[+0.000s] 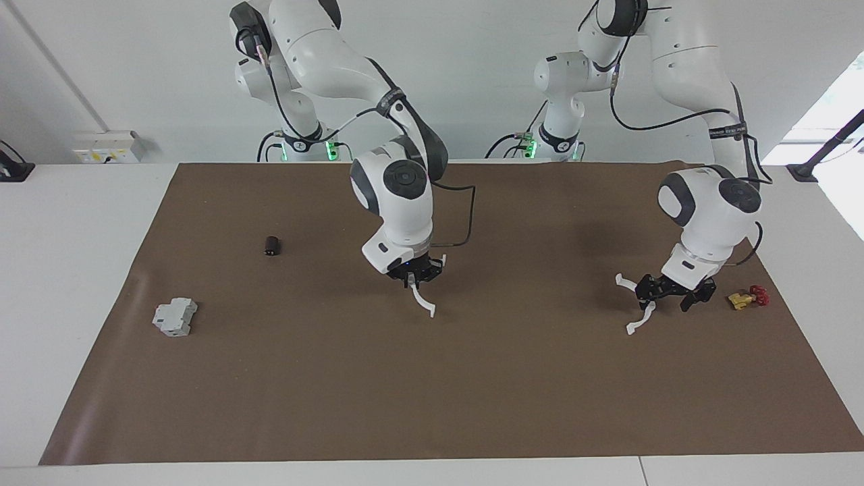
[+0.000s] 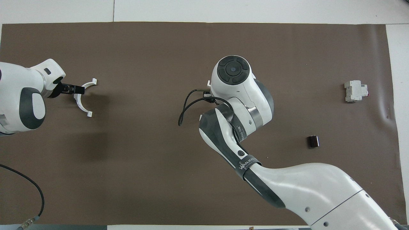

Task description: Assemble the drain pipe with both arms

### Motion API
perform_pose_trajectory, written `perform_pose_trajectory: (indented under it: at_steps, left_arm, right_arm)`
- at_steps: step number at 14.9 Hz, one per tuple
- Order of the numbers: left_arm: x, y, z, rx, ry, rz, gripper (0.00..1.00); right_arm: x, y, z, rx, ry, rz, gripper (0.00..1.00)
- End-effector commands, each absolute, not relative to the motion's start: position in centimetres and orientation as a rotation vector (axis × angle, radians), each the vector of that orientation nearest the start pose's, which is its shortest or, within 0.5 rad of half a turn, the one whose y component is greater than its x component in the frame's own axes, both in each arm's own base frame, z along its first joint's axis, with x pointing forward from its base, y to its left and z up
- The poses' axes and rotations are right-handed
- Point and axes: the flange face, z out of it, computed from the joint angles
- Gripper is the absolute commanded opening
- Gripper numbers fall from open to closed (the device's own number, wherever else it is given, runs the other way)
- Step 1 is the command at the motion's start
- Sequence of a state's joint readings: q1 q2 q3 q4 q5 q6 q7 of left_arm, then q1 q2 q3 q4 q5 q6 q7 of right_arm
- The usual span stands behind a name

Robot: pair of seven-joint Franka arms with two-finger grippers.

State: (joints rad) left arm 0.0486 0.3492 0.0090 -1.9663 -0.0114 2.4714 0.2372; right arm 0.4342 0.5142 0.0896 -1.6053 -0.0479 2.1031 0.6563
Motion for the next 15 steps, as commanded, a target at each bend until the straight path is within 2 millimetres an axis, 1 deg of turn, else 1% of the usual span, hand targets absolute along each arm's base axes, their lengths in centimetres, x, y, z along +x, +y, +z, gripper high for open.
perform_pose_trajectory:
  at_steps: [1, 2, 3, 4, 5, 6, 8, 9, 10, 11, 12, 13, 15]
  left_arm:
    - [62.5, 3.3, 30.4, -3.100, 0.280, -0.248, 0.99]
    - [62.3, 3.3, 30.3, -3.106, 0.278, -0.215, 0.98]
    - [61.9, 3.3, 30.3, -3.115, 0.279, -0.161, 0.98]
    - [61.7, 3.3, 30.7, -3.119, 0.277, -0.137, 0.95]
    - [61.5, 3.3, 30.8, -3.122, 0.273, -0.123, 0.93]
    - [61.1, 3.1, 30.7, -3.127, 0.249, -0.109, 0.91]
    - [60.7, 2.8, 30.4, -3.134, 0.187, -0.102, 0.83]
    - [60.7, 2.5, 30.5, -3.134, 0.191, -0.104, 0.75]
    - [60.8, 2.5, 30.8, -3.132, 0.191, -0.121, 0.64]
    - [61.0, 2.5, 31.1, -3.130, 0.191, -0.137, 0.41]
    - [61.2, 2.5, 31.2, -3.128, 0.193, -0.152, 0.15]
    - [61.5, 2.5, 31.5, -3.122, 0.202, -0.192, 0.00]
    - [61.9, 2.6, 31.9, -3.111, 0.211, -0.253, 0.00]
  right_arm:
    - [59.1, 32.3, 31.8, -3.167, 0.101, -0.006, 0.00]
    - [59.0, 32.3, 31.7, -3.171, 0.030, 0.001, 0.00]
    - [58.7, 32.1, 31.2, -3.174, -0.005, 0.012, 0.00]
    - [58.8, 32.0, 31.1, -3.174, -0.014, 0.016, 0.00]
    - [58.8, 32.2, 30.7, -3.173, -0.023, 0.014, 0.00]
    - [58.8, 32.3, 30.6, -3.170, -0.026, 0.008, 0.00]
    - [58.7, 32.5, 30.6, -3.168, -0.033, 0.004, 0.00]
    - [58.8, 32.7, 30.6, -3.163, -0.038, -0.008, 0.00]
    - [58.8, 32.7, 30.5, -3.156, -0.044, -0.022, 0.00]
    - [58.6, 32.7, 30.0, -3.153, -0.050, -0.025, 0.00]
    - [58.3, 32.6, 29.5, -3.149, -0.053, -0.032, 0.00]
    - [58.1, 32.6, 29.1, -3.144, -0.054, -0.044, 0.00]
    - [58.1, 32.5, 29.1, -3.142, -0.054, -0.049, 0.00]
